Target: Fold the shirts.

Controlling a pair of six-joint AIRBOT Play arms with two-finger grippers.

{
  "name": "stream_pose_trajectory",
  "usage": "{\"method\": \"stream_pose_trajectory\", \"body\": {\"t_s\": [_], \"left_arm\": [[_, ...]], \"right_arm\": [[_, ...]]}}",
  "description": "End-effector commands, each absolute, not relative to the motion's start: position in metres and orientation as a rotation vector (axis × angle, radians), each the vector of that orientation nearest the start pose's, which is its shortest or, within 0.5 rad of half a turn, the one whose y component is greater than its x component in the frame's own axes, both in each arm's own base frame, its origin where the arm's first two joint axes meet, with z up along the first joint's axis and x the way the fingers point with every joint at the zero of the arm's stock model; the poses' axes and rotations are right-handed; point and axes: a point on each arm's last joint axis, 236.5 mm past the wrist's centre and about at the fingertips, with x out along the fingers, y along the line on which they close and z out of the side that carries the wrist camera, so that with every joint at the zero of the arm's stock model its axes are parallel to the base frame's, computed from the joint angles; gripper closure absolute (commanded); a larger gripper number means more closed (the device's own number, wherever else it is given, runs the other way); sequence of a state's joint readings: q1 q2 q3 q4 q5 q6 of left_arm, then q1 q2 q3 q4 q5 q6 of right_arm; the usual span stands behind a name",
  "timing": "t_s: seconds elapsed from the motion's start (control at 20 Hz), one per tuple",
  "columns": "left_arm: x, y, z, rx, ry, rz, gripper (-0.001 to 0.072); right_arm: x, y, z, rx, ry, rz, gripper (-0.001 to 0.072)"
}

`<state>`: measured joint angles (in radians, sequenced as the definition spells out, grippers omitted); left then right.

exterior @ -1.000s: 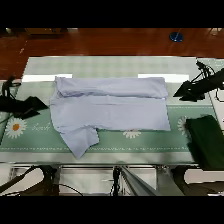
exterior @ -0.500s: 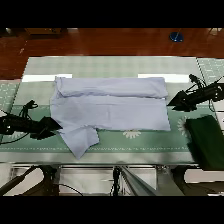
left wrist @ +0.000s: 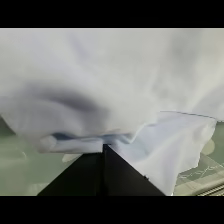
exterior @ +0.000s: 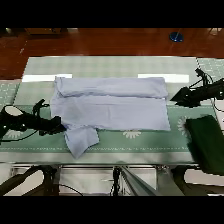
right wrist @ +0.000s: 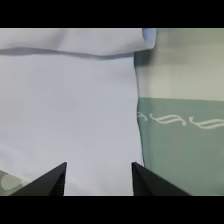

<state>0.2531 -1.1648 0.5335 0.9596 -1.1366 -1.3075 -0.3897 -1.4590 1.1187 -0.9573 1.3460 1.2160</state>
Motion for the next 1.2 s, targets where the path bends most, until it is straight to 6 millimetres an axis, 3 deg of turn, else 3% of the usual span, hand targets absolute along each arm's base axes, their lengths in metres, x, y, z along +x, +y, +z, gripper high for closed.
{"method": "stream_pose_trajectory", "body": {"t_s": [0.0,0.2,0.65,0.95,1.05,1.1,1.15], "left_arm": [[0.235,-0.073,-0.094,-0.66,1.558,-0.231,0.0688],[0.246,-0.071,-0.082,-0.644,1.528,-0.245,0.0687],[0.245,-0.072,-0.081,-0.633,1.532,-0.263,0.0687],[0.244,-0.073,-0.081,-0.635,1.536,-0.267,0.0687],[0.244,-0.074,-0.08,-0.641,1.533,-0.269,0.0687],[0.244,-0.074,-0.08,-0.642,1.533,-0.269,0.0687],[0.245,-0.074,-0.079,-0.64,1.531,-0.27,0.0687]], "right_arm": [[0.365,-0.017,-0.017,0.625,1.336,0.264,0.0182],[0.328,-0.032,-0.038,0.704,1.444,0.225,0.0153],[0.264,0.0,-0.099,0.811,1.601,0.213,0.018],[0.247,0.024,-0.12,0.822,1.634,0.209,0.0199],[0.253,0.037,-0.127,0.785,1.627,0.204,0.0389],[0.257,0.044,-0.127,0.772,1.621,0.207,0.0588],[0.261,0.052,-0.122,0.788,1.604,0.223,0.0684]]}}
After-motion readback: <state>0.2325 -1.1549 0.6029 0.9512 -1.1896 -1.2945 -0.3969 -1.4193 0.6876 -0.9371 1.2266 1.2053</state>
